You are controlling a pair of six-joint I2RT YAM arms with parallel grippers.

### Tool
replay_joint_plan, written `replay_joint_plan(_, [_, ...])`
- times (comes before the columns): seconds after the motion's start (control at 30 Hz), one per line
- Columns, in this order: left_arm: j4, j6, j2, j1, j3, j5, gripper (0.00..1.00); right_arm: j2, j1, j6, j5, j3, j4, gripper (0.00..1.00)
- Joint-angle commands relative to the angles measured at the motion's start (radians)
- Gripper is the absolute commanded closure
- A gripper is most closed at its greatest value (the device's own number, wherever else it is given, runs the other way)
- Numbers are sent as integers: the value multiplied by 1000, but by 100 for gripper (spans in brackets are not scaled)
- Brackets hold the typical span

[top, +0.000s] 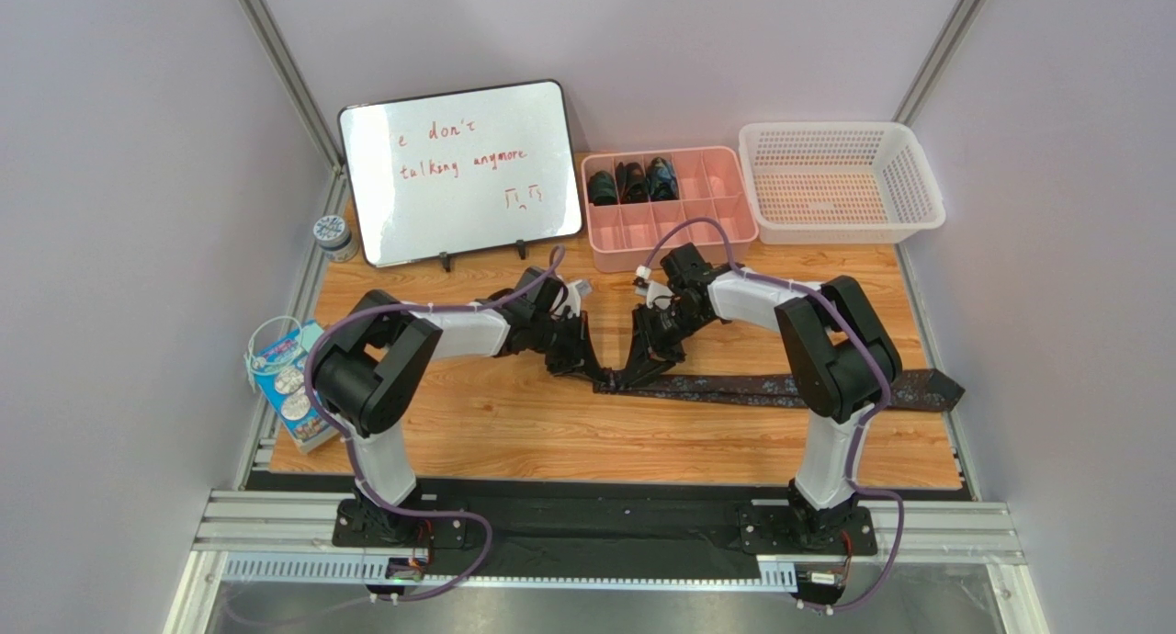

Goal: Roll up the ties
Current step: Roll the tie at the center of the board.

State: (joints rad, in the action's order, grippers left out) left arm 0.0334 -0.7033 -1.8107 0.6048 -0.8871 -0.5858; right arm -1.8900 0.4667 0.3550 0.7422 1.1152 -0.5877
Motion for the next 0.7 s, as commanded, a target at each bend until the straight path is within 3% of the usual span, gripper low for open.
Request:
replay_joint_plan(0.0, [111, 60, -59, 9, 14, 156, 100, 17, -3, 33, 14, 1, 72, 84])
replay_joint_plan(0.17, [103, 61, -55, 9, 17, 146, 100, 14, 1, 42, 11, -11, 95, 84])
replay_joint_plan(0.6, [-27, -36, 68, 49, 11, 32, 100, -92, 6, -1, -73, 17, 54, 98])
replay_joint_plan(0.67, [-99, -64, 67, 55, 17, 9, 100, -95, 6, -1, -72, 14, 54, 98])
